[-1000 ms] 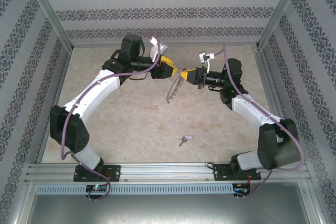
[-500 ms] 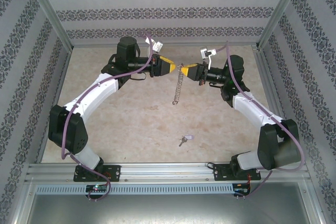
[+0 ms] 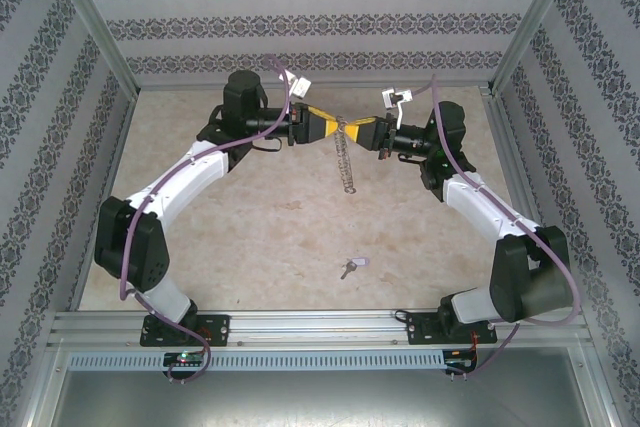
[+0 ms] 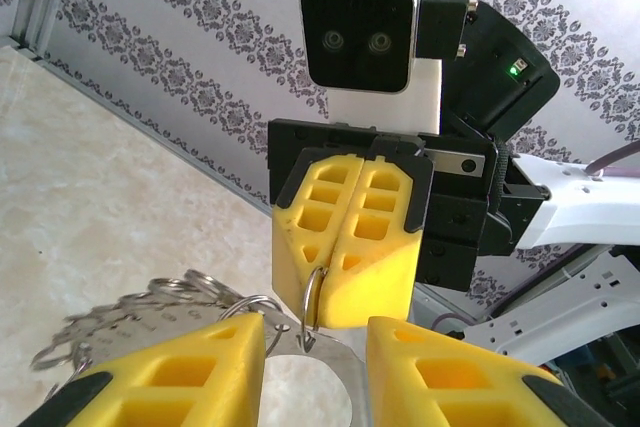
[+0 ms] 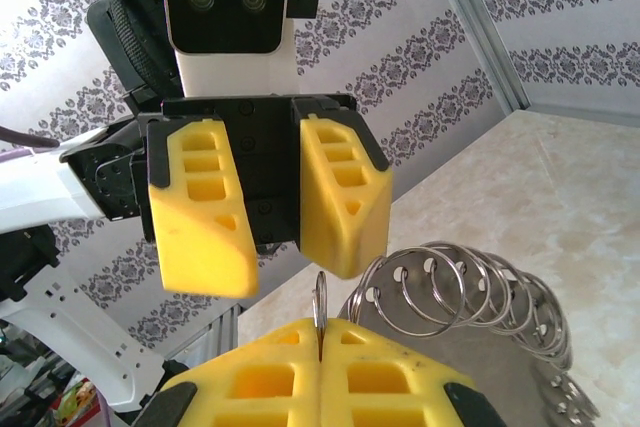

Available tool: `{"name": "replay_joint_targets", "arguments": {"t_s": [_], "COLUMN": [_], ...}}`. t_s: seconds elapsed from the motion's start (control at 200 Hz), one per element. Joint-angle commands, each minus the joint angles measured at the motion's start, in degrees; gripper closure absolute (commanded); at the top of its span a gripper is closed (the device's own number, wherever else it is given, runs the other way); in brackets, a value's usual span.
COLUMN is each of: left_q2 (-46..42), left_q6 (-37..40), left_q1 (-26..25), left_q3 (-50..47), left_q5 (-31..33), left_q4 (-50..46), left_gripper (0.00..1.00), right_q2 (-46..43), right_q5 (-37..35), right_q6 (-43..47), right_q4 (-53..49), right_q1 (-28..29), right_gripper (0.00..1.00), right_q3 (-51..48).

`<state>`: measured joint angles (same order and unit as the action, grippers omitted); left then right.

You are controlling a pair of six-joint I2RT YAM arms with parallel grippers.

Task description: Put the keys on the keyring

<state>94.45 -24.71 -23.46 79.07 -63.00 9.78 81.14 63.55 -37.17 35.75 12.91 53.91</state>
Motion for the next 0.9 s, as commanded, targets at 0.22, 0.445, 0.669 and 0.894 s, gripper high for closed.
{"name": "replay_joint_targets", "arguments": {"t_s": [0.22, 0.445, 0.669, 0.894], "left_q2": [-0.8, -0.2, 0.6, 0.9], "left_q6": [-0.3, -1.7, -1.9, -2.1], "left_q1": [-0.8, -1.3, -2.0, -2.6], "left_q3": [-1.1, -1.4, -0.8, -0.8], "left_q5": [0.3, 0.3, 0.1, 0.0], "left_q4": [1.7, 3.5, 4.0, 5.1], "left_gripper": [0.66, 0.65, 0.65, 0.67], "right_q2": [-0.1, -0.1, 0.1, 0.5], "right_q5": [0.9, 1.0, 0.9, 0.9], "right_q6": [0.4, 0.3, 0.3, 0.4], "right_q4": [2.5, 2.5, 2.5, 2.5], "right_q1": [0.5, 0.8, 1.2, 1.5], "right_gripper": [1.0, 1.0, 1.0, 1.0], "right_q3": [1.7, 1.7, 1.8, 1.9]}}
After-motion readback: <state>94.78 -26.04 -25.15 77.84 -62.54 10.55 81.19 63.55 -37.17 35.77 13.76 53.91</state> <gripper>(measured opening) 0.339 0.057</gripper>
